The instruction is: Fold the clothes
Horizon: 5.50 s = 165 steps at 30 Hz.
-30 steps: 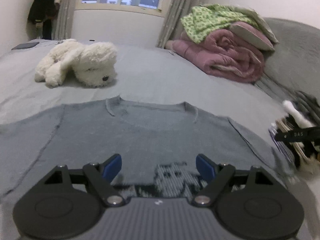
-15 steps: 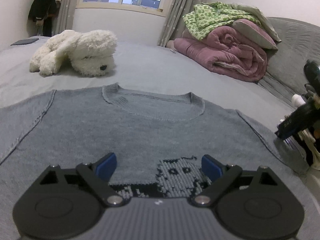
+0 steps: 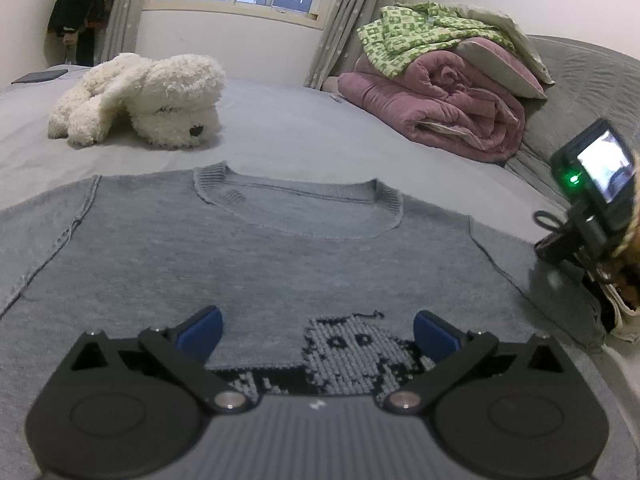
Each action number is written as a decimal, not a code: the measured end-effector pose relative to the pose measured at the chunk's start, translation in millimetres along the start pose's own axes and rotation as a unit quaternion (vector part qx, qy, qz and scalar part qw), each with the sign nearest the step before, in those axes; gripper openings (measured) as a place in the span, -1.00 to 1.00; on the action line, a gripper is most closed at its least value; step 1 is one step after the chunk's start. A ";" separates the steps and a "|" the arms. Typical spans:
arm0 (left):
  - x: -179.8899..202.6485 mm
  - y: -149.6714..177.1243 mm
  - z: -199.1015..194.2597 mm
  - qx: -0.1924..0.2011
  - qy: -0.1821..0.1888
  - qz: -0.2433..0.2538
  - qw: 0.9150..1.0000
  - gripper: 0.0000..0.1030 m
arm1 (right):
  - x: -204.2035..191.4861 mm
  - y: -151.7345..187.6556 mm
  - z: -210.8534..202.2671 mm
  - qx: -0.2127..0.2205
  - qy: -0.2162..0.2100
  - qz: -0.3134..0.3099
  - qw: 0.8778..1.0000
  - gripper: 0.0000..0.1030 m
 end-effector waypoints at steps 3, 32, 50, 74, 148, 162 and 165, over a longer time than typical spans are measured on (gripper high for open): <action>-0.3 -0.4 0.5 0.000 0.000 0.001 1.000 0.98 | 0.4 8.1 9.5 0.016 -0.003 0.032 0.999 -0.97; -0.2 -0.7 -0.4 0.000 0.002 -0.002 1.000 0.99 | 36.7 15.1 -40.8 -0.044 -0.039 0.072 0.996 -1.00; 0.0 -0.8 -0.2 0.001 0.003 -0.003 1.000 0.99 | 7.0 15.3 -41.6 0.025 0.064 0.033 0.997 -0.43; 55.5 58.7 -97.8 -0.073 -0.044 0.073 0.994 0.99 | -1.0 147.0 -164.7 0.072 -0.337 0.285 0.894 -0.17; 125.3 127.4 -150.1 -0.149 0.237 -0.086 0.956 -0.19 | 54.8 271.2 -155.5 0.042 -0.518 0.468 0.714 -0.60; 165.1 129.0 -189.4 -0.100 0.218 0.069 0.968 -0.08 | 35.2 269.4 -182.0 0.052 -0.507 0.403 0.761 -0.41; 162.8 138.3 -183.4 -0.108 0.192 0.097 0.971 -0.30 | 28.1 264.9 -183.5 0.058 -0.495 0.385 0.777 -0.40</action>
Point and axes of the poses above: each gripper's, at about its wrist camera, not at the fingertips, and z roughly the way its jaws point, x to its right, y to its underside, the point moved 5 cm from there along z, roughly the way its jaws point, and after that the axes turned 7 degrees about -y, right-handed, at the moved point
